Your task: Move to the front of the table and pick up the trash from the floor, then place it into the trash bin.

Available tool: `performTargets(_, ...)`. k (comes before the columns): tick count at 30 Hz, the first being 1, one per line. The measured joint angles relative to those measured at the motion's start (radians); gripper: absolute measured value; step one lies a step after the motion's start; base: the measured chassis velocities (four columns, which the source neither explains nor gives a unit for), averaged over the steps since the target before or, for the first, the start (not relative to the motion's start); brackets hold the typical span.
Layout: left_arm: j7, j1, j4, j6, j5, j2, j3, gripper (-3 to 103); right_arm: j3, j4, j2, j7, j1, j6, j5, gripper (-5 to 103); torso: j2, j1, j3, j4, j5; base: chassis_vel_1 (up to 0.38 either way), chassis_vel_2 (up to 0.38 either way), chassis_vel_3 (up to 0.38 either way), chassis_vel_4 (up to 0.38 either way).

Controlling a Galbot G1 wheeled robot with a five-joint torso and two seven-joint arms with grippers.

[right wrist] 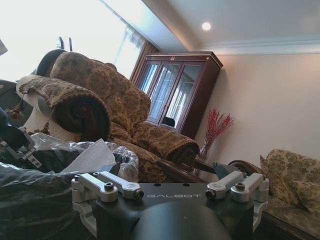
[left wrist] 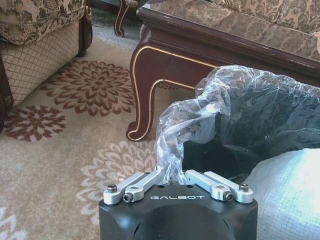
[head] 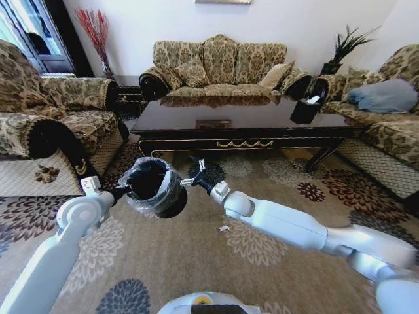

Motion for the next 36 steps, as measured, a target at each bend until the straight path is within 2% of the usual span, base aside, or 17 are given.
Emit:
performTargets(2, 0.000, -0.001, 0.000, 0.000, -0.001, 0.000, -0.005, 2, 0.004, -0.004, -0.003, 0.013, -0.008, -0.009, 0.000, 100, 0.000, 0.000, 0.000, 0.0000, -0.0002, 0.000, 0.000, 0.000, 0.000)
performTargets(5, -0.001, 0.003, -0.021, 0.000, -0.012, -0.012, -0.056, 2, 0.033, -0.020, -0.009, 0.108, -0.059, -0.070, 0.016, 100, 0.000, 0.000, 0.000, 0.0000, 0.0002, 0.000, 0.000, 0.000, 0.000)
performTargets(7, -0.002, 0.012, -0.035, 0.000, -0.024, -0.024, -0.079, 2, 0.051, -0.032, -0.010, 0.131, -0.087, -0.085, 0.029, 100, 0.000, 0.000, 0.000, 0.0000, 0.0003, 0.000, 0.000, 0.000, 0.000)
performTargets(13, -0.002, 0.036, -0.046, 0.000, -0.019, -0.059, -0.092, 2, 0.104, -0.072, -0.022, 0.127, -0.156, -0.072, 0.051, 100, 0.000, 0.000, 0.000, -0.0003, -0.0002, 0.000, 0.000, 0.000, 0.000)
performTargets(20, -0.003, 0.033, -0.045, 0.000, -0.019, -0.060, -0.095, 2, 0.122, -0.106, -0.016, 0.143, -0.205, -0.089, 0.052, 100, 0.000, 0.000, 0.000, 0.0001, 0.0000, 0.000, 0.000, 0.000, 0.000)
performTargets(24, -0.005, 0.031, -0.031, 0.000, -0.029, -0.040, -0.126, 2, 0.154, -0.177, -0.015, 0.167, -0.283, -0.121, 0.121, 100, 0.000, 0.000, 0.000, -0.0002, 0.0001, 0.000, 0.000, 0.000, 0.000)
performTargets(27, -0.005, 0.025, -0.021, 0.000, -0.039, -0.022, -0.146, 2, 0.167, -0.214, -0.016, 0.200, -0.317, -0.212, 0.252, 100, 0.000, 0.000, 0.000, 0.0000, 0.0001, 0.000, 0.000, 0.000, 0.000)
performTargets(28, -0.005, 0.025, -0.021, 0.000, -0.039, -0.022, -0.146, 2, 0.167, -0.214, -0.016, 0.200, -0.317, -0.212, 0.252, 100, 0.000, 0.000, 0.000, 0.0000, 0.0001, 0.000, 0.000, 0.000, 0.000)
performTargets(31, -0.005, 0.025, -0.026, 0.000, -0.039, -0.011, -0.147, 2, 0.153, -0.257, -0.004, 0.221, -0.331, -0.265, 0.349, 100, 0.000, 0.000, 0.000, -0.0003, 0.0001, 0.000, 0.000, 0.000, 0.000)
performTargets(34, -0.005, 0.029, -0.036, 0.000, -0.034, -0.011, -0.147, 2, 0.122, -0.293, 0.007, 0.228, -0.337, -0.266, 0.370, 100, 0.000, 0.000, 0.000, 0.0002, 0.0001, 0.000, 0.000, 0.000, 0.000)
performTargets(36, -0.005, 0.032, -0.042, 0.000, -0.027, -0.019, -0.147, 2, 0.090, -0.339, 0.016, 0.215, -0.353, -0.240, 0.328, 100, 0.000, 0.000, 0.000, 0.0002, 0.0001, 0.000, 0.000, 0.000, 0.000)
